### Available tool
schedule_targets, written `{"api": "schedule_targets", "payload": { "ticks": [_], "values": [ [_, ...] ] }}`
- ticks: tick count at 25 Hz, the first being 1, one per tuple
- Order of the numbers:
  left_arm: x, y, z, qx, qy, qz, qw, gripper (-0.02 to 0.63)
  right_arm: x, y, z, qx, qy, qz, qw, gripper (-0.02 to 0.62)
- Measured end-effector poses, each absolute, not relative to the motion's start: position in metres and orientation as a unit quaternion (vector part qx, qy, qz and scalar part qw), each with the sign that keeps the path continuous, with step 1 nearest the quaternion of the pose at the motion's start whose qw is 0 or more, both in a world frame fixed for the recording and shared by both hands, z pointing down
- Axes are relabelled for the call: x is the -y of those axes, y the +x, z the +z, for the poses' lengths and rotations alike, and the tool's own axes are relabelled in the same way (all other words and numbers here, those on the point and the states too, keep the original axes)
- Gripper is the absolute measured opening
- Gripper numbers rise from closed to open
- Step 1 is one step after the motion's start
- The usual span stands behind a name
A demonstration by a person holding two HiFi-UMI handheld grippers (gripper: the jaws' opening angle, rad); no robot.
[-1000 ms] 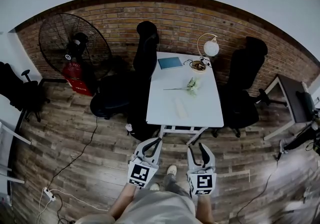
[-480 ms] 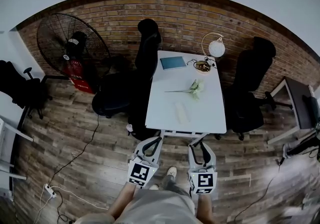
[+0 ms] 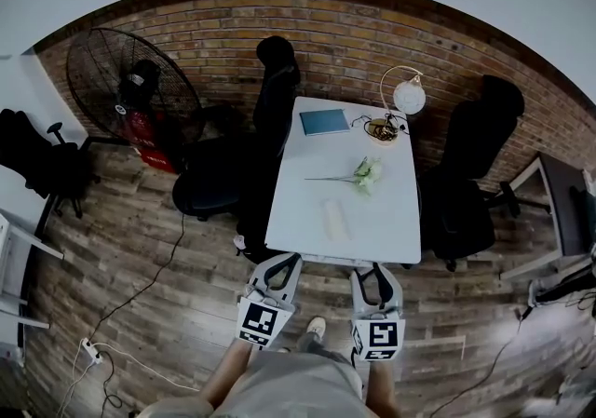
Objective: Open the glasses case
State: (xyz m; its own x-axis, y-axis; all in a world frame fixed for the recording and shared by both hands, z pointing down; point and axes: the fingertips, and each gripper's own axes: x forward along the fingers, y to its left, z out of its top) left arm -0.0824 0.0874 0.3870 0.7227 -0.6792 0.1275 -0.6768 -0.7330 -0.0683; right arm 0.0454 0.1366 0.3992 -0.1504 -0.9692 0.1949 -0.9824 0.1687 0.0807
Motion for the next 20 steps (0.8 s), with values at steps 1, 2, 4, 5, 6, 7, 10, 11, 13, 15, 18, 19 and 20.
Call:
{"api": "schedule_targets", "payload": {
  "ticks": [1, 2, 4, 5, 6, 7, 10, 11, 13, 15, 18, 19, 20],
  "values": [
    [-0.084, -0.079, 0.387, -0.367, -0.927, -0.073, 0.008, 0.008, -0.133, 0.049, 0.4, 0.758, 0.643, 0.035, 0.101, 0.176],
    [-0.081, -0.076, 0.387, -0.369, -0.927, -0.074, 0.008, 0.008, -0.13, 0.053, 0.4, 0.758, 0.644, 0.037, 0.101, 0.176],
    [-0.075, -0.07, 0.387, -0.373, -0.925, -0.075, 0.008, 0.008, -0.123, 0.06, 0.401, 0.758, 0.643, 0.042, 0.1, 0.176],
    [-0.071, -0.068, 0.386, -0.374, -0.924, -0.076, 0.008, 0.008, -0.119, 0.063, 0.402, 0.759, 0.642, 0.043, 0.1, 0.176],
    [-0.068, -0.065, 0.387, -0.376, -0.923, -0.077, 0.009, 0.008, -0.115, 0.066, 0.402, 0.761, 0.64, 0.043, 0.099, 0.176],
    [-0.064, -0.062, 0.387, -0.378, -0.922, -0.078, 0.009, 0.008, -0.111, 0.069, 0.403, 0.762, 0.639, 0.044, 0.098, 0.176],
    [-0.054, -0.052, 0.386, -0.384, -0.92, -0.079, 0.011, 0.008, -0.098, 0.08, 0.403, 0.766, 0.634, 0.042, 0.096, 0.176],
    [-0.051, -0.049, 0.386, -0.386, -0.919, -0.079, 0.012, 0.008, -0.094, 0.084, 0.403, 0.769, 0.631, 0.04, 0.095, 0.176],
    [-0.045, -0.041, 0.383, -0.39, -0.918, -0.079, 0.013, 0.008, -0.087, 0.091, 0.402, 0.774, 0.626, 0.038, 0.093, 0.176],
    [-0.038, -0.033, 0.38, -0.393, -0.916, -0.079, 0.015, 0.008, -0.081, 0.1, 0.402, 0.773, 0.627, 0.041, 0.091, 0.176],
    [-0.03, -0.021, 0.376, -0.396, -0.914, -0.079, 0.019, 0.008, -0.071, 0.114, 0.401, 0.773, 0.627, 0.043, 0.09, 0.176],
    [-0.027, -0.017, 0.375, -0.398, -0.914, -0.079, 0.02, 0.008, -0.068, 0.118, 0.4, 0.775, 0.625, 0.043, 0.087, 0.176],
    [-0.025, -0.013, 0.374, -0.4, -0.913, -0.078, 0.021, 0.008, -0.066, 0.122, 0.399, 0.776, 0.623, 0.042, 0.085, 0.176]
  ]
}}
